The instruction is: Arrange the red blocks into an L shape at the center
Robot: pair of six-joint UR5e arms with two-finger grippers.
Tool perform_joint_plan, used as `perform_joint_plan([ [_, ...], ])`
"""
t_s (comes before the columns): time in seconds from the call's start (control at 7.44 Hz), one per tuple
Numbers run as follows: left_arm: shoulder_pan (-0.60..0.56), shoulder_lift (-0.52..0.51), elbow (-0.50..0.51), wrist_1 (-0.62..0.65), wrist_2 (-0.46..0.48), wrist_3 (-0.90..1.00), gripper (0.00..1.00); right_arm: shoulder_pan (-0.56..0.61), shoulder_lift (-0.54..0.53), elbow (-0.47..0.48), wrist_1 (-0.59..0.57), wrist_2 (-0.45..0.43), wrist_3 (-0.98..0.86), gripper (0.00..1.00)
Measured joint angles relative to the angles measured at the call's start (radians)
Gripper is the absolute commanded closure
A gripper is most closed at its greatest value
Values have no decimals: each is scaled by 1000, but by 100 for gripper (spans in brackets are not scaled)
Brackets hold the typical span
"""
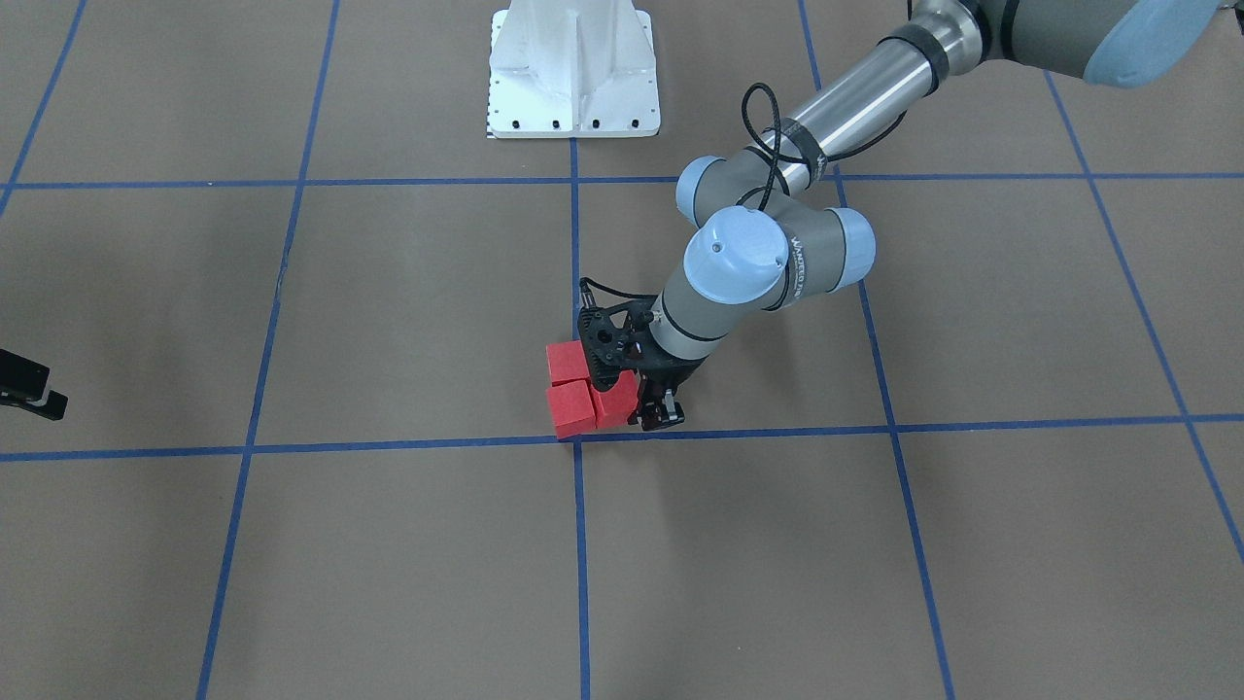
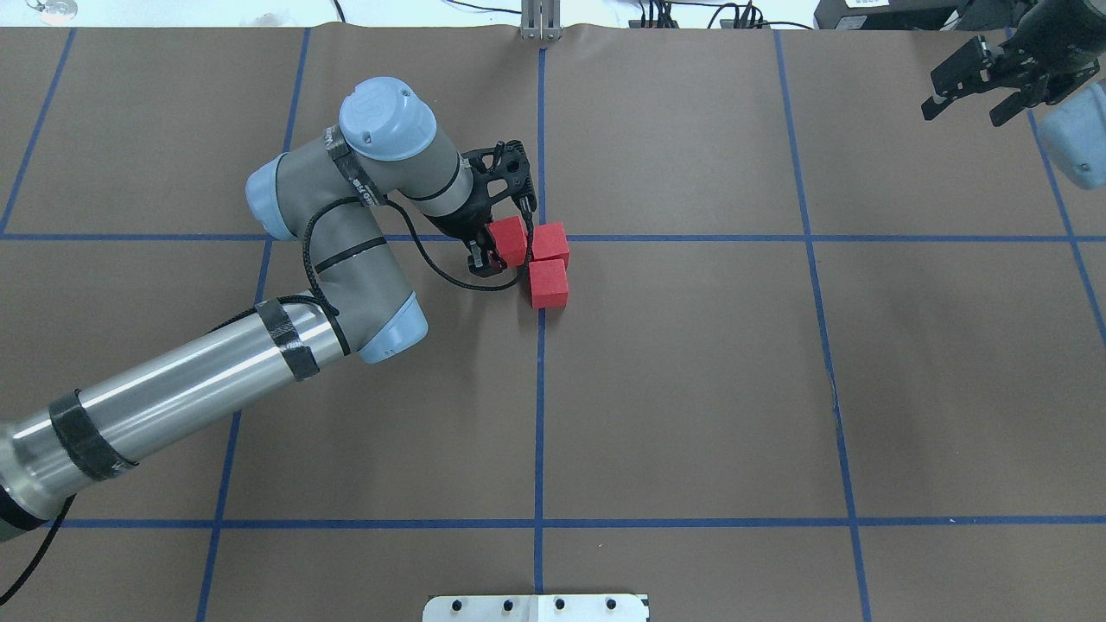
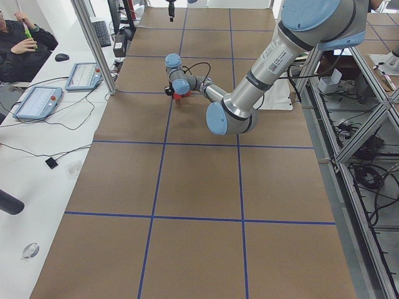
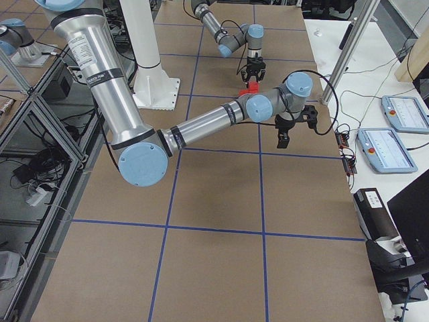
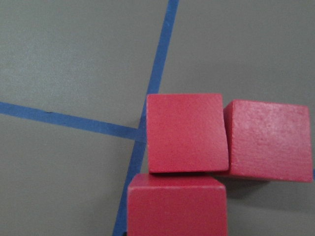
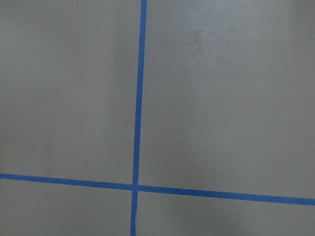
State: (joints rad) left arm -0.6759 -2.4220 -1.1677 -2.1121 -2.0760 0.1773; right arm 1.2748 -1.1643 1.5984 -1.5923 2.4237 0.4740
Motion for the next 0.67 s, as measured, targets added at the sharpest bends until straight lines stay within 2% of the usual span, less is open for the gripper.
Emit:
perform_joint_plan([
  [0.67,23,-1,2,-77,44,5,26,-1,1,-3,0,0,0,1],
])
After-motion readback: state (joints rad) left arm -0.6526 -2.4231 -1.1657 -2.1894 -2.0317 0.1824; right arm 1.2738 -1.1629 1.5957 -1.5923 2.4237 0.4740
